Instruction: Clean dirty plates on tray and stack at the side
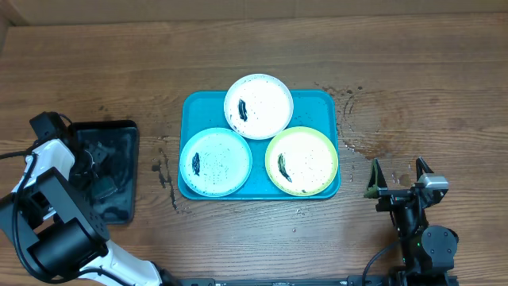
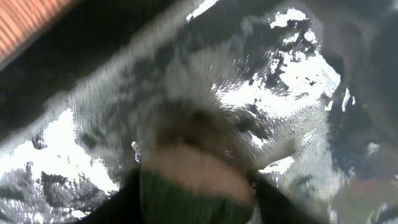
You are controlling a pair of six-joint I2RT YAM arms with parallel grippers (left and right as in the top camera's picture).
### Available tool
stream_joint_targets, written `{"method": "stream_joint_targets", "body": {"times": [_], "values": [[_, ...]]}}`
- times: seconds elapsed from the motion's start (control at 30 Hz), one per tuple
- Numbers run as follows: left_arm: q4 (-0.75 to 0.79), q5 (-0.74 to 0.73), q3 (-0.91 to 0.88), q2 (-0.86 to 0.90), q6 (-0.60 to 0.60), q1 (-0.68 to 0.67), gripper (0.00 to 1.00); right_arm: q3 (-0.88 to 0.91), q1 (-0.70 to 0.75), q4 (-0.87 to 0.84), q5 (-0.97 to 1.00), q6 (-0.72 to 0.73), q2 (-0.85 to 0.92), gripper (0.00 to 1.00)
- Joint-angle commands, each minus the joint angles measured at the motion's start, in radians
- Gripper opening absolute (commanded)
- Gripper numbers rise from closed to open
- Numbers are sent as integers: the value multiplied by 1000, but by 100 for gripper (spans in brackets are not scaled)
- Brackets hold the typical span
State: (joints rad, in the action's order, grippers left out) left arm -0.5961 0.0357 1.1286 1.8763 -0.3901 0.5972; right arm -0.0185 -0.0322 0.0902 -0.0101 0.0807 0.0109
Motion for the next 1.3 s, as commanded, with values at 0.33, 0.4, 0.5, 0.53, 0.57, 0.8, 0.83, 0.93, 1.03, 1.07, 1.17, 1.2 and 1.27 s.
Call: {"method": "stream_joint_targets", "body": {"times": [0.33,0.4,0.5,0.53,0.57,0.8,0.83,0.93,1.03,1.07,1.17,1.2,1.27], "values": [[-202,-85,5,17,-2,3,11,10,6,-6,9,-3,-8,100],[-204,-85,5,17,-2,3,4,10,6,-6,9,-3,-8,100],[-203,-85,5,17,-2,3,4,10,6,-6,9,-3,-8,100],[-204,-85,5,17,-2,3,20,10,6,-6,9,-3,-8,100],[-208,-87,5,17,-2,3,44,10,6,-6,9,-3,-8,100],[-253,-167,5,17,2,3,100,10,6,-6,9,-3,-8,100],[-257,-167,5,17,2,3,100,10,6,-6,9,-3,-8,100],[-269,-167,5,17,2,3,65,10,6,-6,9,-3,-8,100],[-272,-167,5,17,1,3,29,10,6,-6,9,-3,-8,100],[-272,-167,5,17,2,3,18,10,6,-6,9,-3,-8,100],[-274,-167,5,17,1,3,4,10,6,-6,9,-3,-8,100],[-272,-167,5,17,1,3,4,10,6,-6,9,-3,-8,100],[-263,-163,5,17,1,3,4,10,6,-6,9,-3,-8,100]]}}
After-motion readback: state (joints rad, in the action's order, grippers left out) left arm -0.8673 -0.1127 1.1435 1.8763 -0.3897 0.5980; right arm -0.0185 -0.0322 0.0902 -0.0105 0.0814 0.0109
